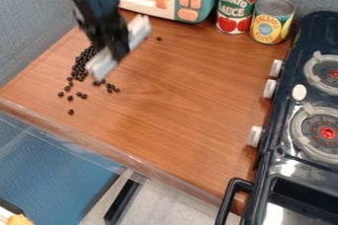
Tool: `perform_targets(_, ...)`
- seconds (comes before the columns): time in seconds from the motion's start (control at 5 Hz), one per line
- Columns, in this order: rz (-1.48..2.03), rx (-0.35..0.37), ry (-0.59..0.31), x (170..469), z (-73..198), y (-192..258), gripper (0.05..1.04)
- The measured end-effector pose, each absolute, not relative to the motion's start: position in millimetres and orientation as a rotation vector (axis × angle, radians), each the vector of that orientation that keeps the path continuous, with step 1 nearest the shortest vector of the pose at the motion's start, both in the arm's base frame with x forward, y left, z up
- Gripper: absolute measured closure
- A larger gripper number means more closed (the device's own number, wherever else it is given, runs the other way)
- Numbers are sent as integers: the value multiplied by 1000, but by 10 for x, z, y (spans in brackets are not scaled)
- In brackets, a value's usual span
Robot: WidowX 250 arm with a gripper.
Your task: Sweep into pile
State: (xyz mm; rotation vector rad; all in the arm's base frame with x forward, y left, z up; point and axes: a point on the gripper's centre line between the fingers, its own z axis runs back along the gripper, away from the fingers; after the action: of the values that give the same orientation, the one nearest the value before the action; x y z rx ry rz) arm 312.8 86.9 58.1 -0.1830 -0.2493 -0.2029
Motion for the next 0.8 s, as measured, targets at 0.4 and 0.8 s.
perform_targets(0.4, -369, -128, -187, 2706, 183, 924, 713)
perform_targets(0.8, -404, -131, -171, 2613, 131, 1166, 713)
